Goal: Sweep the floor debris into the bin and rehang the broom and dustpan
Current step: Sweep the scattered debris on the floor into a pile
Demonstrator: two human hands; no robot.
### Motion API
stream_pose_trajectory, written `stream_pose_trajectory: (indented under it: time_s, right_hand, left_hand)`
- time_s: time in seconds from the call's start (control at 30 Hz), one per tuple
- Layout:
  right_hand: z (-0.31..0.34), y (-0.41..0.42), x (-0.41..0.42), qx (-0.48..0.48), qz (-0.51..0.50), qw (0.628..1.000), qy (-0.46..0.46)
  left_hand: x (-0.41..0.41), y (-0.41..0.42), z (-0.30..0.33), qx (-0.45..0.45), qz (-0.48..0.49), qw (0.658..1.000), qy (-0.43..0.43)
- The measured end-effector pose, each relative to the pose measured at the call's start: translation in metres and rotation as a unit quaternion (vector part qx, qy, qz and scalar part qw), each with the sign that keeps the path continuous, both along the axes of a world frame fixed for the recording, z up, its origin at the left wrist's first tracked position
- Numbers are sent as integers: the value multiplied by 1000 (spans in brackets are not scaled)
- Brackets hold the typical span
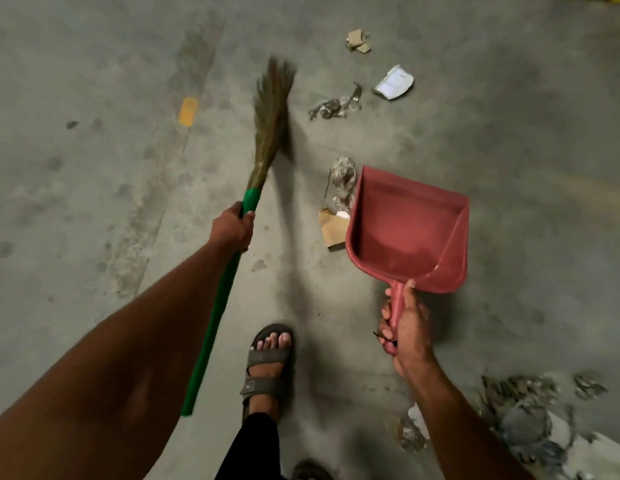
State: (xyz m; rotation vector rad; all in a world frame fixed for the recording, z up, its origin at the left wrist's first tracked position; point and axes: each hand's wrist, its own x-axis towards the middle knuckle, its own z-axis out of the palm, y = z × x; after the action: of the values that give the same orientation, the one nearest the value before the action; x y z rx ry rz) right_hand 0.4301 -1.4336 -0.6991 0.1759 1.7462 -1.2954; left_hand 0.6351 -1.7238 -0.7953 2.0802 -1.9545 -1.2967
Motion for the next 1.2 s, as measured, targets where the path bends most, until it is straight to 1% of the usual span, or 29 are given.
stream_pose_trajectory:
  time_s: [0.07,0.13,0.23,0.37,0.47,0.57,0.7,0.77,0.87,1.03,1.1,1.2]
  right_hand:
    - [-6,-11,-4,5,-10,1000,-5]
    - [-10,-26,-8,10,-22,1000,-14]
    - [-4,-49,-8,16,-37,999,-26]
    - [10,-81,-8,27,-35,999,-25]
    - [27,-114,-13,15,-34,999,-16]
    - [36,-146,-22,6,-34,999,-16]
    - [35,-180,-40,-5,-47,999,-22]
    - [32,-195,-49,-9,-47,999,-22]
    - [19,-216,-66,-11,-40,999,-26]
    - [-7,-243,-104,-6,-35,999,-29]
    - [-17,-246,-122,-5,-42,999,-33]
    - [-30,-247,-151,2,-55,998,-29]
  left_hand:
    - [-12,-15,-7,34,-55,998,-20]
    - [-13,-24,-7,48,-92,994,-19]
    - [12,-24,1,64,-96,993,17]
    - [48,-18,21,52,-61,995,57]
    - [51,-33,45,38,10,995,96]
    - [33,-67,57,9,51,991,123]
    - [-13,-123,56,-31,77,987,141]
    - [-43,-152,56,-41,86,986,140]
    - [-88,-196,48,-34,88,989,113]
    - [-144,-278,13,60,51,996,36]
    - [-165,-298,-1,60,19,998,18]
    - [-196,-318,-22,29,-23,999,0]
